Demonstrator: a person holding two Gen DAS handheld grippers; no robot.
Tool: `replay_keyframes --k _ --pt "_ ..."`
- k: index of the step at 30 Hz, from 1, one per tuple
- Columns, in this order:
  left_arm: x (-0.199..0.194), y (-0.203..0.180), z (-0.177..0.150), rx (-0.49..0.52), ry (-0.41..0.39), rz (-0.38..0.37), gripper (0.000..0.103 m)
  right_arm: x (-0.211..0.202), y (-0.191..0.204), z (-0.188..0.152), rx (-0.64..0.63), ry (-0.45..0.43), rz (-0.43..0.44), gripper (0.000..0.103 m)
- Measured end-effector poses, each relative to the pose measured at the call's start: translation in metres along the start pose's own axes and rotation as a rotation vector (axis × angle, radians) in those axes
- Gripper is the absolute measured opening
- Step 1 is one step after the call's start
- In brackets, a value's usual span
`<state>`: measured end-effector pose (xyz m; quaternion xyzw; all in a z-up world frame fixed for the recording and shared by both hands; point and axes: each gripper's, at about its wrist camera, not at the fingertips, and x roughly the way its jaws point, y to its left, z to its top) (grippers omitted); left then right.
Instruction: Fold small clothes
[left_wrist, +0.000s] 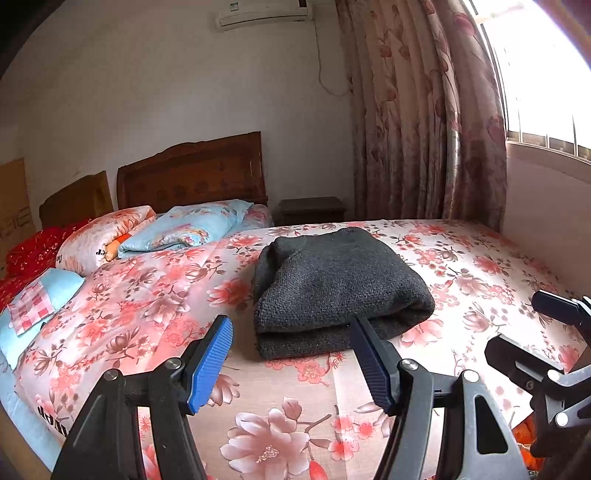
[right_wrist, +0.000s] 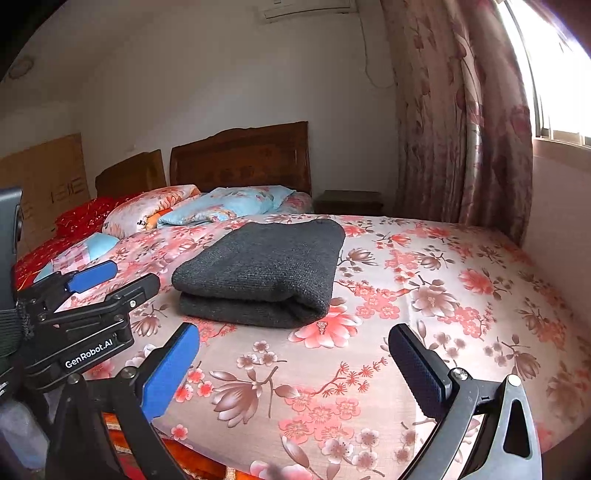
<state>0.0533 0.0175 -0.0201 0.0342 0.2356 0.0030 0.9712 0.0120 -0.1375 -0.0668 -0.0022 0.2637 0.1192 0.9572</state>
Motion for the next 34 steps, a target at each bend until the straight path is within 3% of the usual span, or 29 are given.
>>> replay_keyframes --k 31,34 --pt "0.0 -0.0006 -0.0033 0.005 -0.005 -0.01 0.067 0.0021 0.0037 -0.0039 -0.003 0.01 0.008 0.103" --pt "-0.0018 -0.0009 -0.0065 -0.001 -0.032 0.012 0.067 0.0036 0.0029 -0.0052 -0.003 0.016 0.014 0.103"
